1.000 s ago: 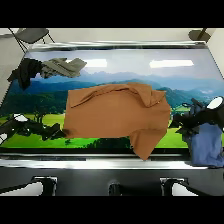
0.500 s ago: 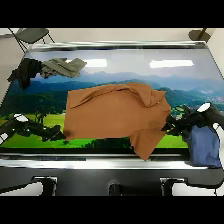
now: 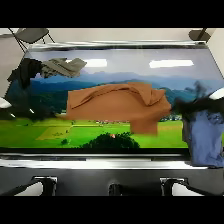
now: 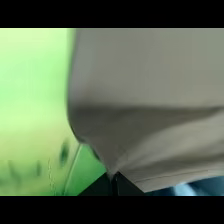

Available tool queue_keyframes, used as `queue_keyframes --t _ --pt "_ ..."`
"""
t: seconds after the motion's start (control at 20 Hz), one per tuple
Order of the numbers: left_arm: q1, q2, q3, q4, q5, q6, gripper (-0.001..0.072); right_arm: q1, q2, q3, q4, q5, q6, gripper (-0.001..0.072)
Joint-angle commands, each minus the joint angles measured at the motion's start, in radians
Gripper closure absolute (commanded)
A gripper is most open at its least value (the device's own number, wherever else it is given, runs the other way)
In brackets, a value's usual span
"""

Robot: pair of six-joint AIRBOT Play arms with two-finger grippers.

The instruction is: Fold the shirts.

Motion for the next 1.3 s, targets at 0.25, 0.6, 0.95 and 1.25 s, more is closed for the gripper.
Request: queue_keyframes --t 0.25,0.6,0.95,1.25 --pt "0.001 0.386 0.87 0.024 0.282 -0.113 0.068 0.0 0.589 0.607 -0.12 -0.213 -0.072 0.0664" --pt "0.001 0.519 0.884 0.118 0.237 -0.197 0.068 0.0 0.764 0.609 -0.336 -0.209 0.08 0.0665" --pt "0.001 0.461 0.882 0.153 0.074 -0.197 0.068 0.0 0.692 0.609 -0.307 -0.07 0.085 0.0665" --pt "0.001 0.217 0.606 0.156 -0.045 -0.132 0.0681 0.0 0.273 0.606 -0.077 0.349 0.113 0.0666"
